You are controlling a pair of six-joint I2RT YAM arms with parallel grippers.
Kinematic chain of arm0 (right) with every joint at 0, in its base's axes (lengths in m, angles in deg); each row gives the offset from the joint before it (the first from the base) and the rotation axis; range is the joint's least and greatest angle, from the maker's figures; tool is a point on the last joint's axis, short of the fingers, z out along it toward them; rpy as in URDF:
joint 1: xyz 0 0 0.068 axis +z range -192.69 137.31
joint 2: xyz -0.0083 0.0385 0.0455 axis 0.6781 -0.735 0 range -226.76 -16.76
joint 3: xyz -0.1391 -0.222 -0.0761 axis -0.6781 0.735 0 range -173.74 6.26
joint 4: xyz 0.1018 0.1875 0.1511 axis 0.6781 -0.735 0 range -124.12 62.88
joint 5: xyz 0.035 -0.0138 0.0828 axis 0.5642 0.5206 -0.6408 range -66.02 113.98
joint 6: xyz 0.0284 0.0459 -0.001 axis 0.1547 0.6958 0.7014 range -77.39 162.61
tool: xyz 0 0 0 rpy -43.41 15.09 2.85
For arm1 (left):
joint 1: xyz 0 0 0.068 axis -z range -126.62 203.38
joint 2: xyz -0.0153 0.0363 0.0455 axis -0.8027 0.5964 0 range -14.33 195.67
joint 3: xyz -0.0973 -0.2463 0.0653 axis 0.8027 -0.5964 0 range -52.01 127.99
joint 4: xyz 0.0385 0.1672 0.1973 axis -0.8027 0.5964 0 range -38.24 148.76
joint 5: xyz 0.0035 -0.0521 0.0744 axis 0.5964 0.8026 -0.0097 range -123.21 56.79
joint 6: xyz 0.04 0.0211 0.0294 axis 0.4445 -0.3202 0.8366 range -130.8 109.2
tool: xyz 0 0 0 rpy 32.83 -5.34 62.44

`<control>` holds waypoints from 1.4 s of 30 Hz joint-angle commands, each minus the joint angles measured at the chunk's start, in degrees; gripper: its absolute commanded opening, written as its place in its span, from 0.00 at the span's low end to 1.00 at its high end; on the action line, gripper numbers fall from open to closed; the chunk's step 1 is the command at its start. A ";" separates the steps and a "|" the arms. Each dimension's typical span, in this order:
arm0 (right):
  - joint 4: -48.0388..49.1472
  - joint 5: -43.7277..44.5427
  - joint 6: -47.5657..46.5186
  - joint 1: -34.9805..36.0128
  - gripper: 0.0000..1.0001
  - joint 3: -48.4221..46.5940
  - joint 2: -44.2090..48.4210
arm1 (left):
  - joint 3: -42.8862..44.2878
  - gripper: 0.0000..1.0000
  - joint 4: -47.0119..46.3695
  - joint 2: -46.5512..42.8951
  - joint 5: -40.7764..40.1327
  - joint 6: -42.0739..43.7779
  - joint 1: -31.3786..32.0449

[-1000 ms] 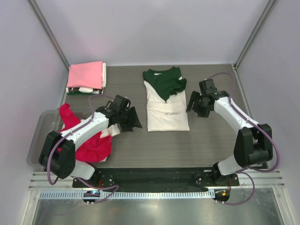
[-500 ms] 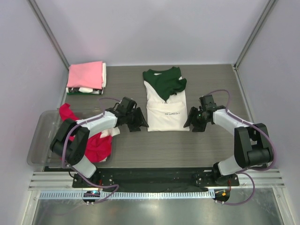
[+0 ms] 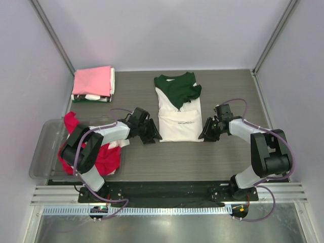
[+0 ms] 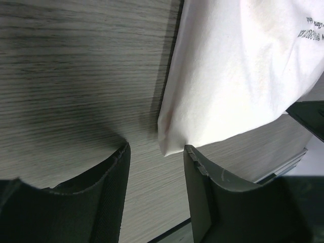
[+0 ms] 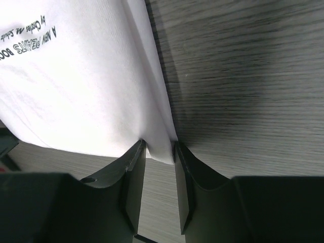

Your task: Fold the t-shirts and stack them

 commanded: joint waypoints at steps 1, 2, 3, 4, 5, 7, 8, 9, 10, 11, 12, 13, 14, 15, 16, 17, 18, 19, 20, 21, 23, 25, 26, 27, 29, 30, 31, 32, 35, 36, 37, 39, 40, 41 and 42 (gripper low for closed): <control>1.44 0.71 -0.57 -0.16 0.36 1.65 -1.77 | -0.93 0.48 -3.10 1.64 0.55 -0.86 0.44; 1.52 0.63 -0.66 -0.16 0.35 1.82 -2.12 | -0.94 0.47 -3.54 1.90 0.55 -1.12 0.53; 1.53 0.63 -0.75 -0.25 0.34 1.91 -2.13 | -0.94 0.47 -3.89 2.43 0.63 -1.12 0.62; 1.61 0.54 -0.84 -0.42 0.34 2.00 -2.39 | -1.02 0.46 -4.33 2.60 0.72 -1.29 0.71; 1.61 0.54 -0.92 -0.42 0.34 2.09 -2.56 | -0.94 0.45 -4.68 2.87 0.90 -1.38 0.88; 1.61 0.45 -1.01 -0.68 0.32 2.26 -2.48 | -0.76 0.42 -5.03 3.57 1.07 -1.47 1.15; 1.70 0.45 -1.01 -0.77 0.32 2.35 -2.56 | -0.76 0.41 -5.04 3.75 0.99 -1.47 1.24; 1.70 0.36 -1.10 -0.77 0.31 2.35 -2.48 | -0.67 0.38 -5.12 3.84 0.81 -1.47 1.32; 1.61 0.36 -1.19 -0.86 0.30 2.44 -2.56 | -0.76 0.36 -5.30 4.19 0.64 -1.56 1.50; 1.70 0.27 -1.19 -0.86 0.29 2.44 -2.48 | -0.76 0.34 -5.39 4.36 0.72 -1.65 1.50; 1.70 0.27 -1.28 -1.04 0.27 2.44 -2.56 | -0.76 0.29 -5.65 4.63 0.72 -1.91 1.59; 1.70 0.19 -1.28 -1.04 0.26 2.52 -2.48 | -0.67 0.27 -6.00 4.80 0.72 -2.08 1.68; 1.70 0.10 -1.28 -1.12 0.25 2.53 -2.56 | -0.58 0.25 -6.26 5.24 0.72 -2.26 1.76; 1.79 -0.08 -1.19 -1.21 0.23 2.53 -2.65 | -0.50 0.17 -6.44 5.42 0.72 -2.70 1.76; 1.79 -0.25 -1.10 -1.21 0.21 2.53 -2.57 | -0.32 0.14 -6.36 5.68 0.55 -2.96 1.94; 1.79 -0.43 -1.01 -1.21 0.19 2.53 -2.57 | 0.12 0.12 -6.35 6.03 0.55 -3.23 2.03; 1.70 -0.60 -0.93 -1.21 0.14 2.53 -2.48 | 0.29 0.08 -6.44 5.95 0.37 -3.49 2.11; 1.70 -1.13 -0.84 -1.21 0.11 2.53 -2.13 | 0.38 0.05 -6.27 5.77 0.28 -3.93 2.46; 1.70 -1.31 -0.58 -1.21 0.08 2.53 -1.87 | 0.56 0.03 -6.09 5.07 0.11 -4.11 2.64; 1.27 -1.66 -0.49 -1.30 0.01 2.53 -1.43 | 0.73 0.00 -5.74 4.46 -0.15 -4.19 2.82; 0.30 -2.36 0.04 -1.30 0.01 2.61 0.41 | 1.08 0.00 -3.46 3.05 -1.20 -4.20 3.78; -1.81 -2.45 0.83 -1.21 0.01 2.79 2.52 | 1.61 0.00 0.30 0.07 -2.35 -4.02 4.75; -2.86 -2.28 1.27 -1.30 0.01 2.88 4.88 | 1.61 0.00 1.54 -1.25 -2.88 -4.11 5.10; -5.04 -2.19 1.88 -1.21 0.01 2.88 6.21 | 1.27 0.00 3.82 -3.96 -3.75 -4.28 5.45; -9.34 -1.66 2.59 -1.21 0.01 3.05 10.67 | 0.74 0.00 5.76 -7.22 -4.72 -5.16 6.86; -10.85 -1.57 3.20 -1.30 0.01 3.14 12.18 | 0.65 0.00 8.04 -10.37 -5.68 -5.42 7.47; -12.26 -1.66 3.64 -1.21 0.01 3.31 14.11 | 0.30 0.00 9.10 -11.88 -6.22 -5.77 8.61; -15.32 -2.10 3.91 -1.21 0.01 3.32 15.96 | 0.30 0.00 10.33 -13.20 -6.83 -6.39 9.40; -20.68 -3.41 5.49 -0.95 0.01 3.14 23.61 | 0.65 0.00 15.96 -19.00 -9.56 -7.97 13.09; -22.02 -3.94 5.84 -0.78 0.01 2.79 27.54 | 0.56 0.00 17.97 -20.41 -10.52 -8.85 15.10; -23.25 -4.38 6.36 -0.60 0.01 2.44 29.15 | 0.47 0.00 18.69 -23.38 -10.88 -9.55 16.17; -27.46 -4.56 6.98 0.02 0.01 0.87 32.49 | 0.38 0.00 21.31 -26.21 -11.84 -12.26 18.97; -28.87 -4.21 7.07 0.37 0.01 0.25 35.29 | 0.38 0.00 22.11 -27.87 -12.89 -13.06 19.86; -31.32 -4.03 7.68 0.46 0.01 -0.46 36.45 | 0.56 0.00 23.08 -30.41 -13.42 -13.94 20.65; -32.39 -3.86 7.95 0.54 0.01 -2.03 37.41 | 0.65 0.00 24.92 -31.92 -13.43 -15.34 21.44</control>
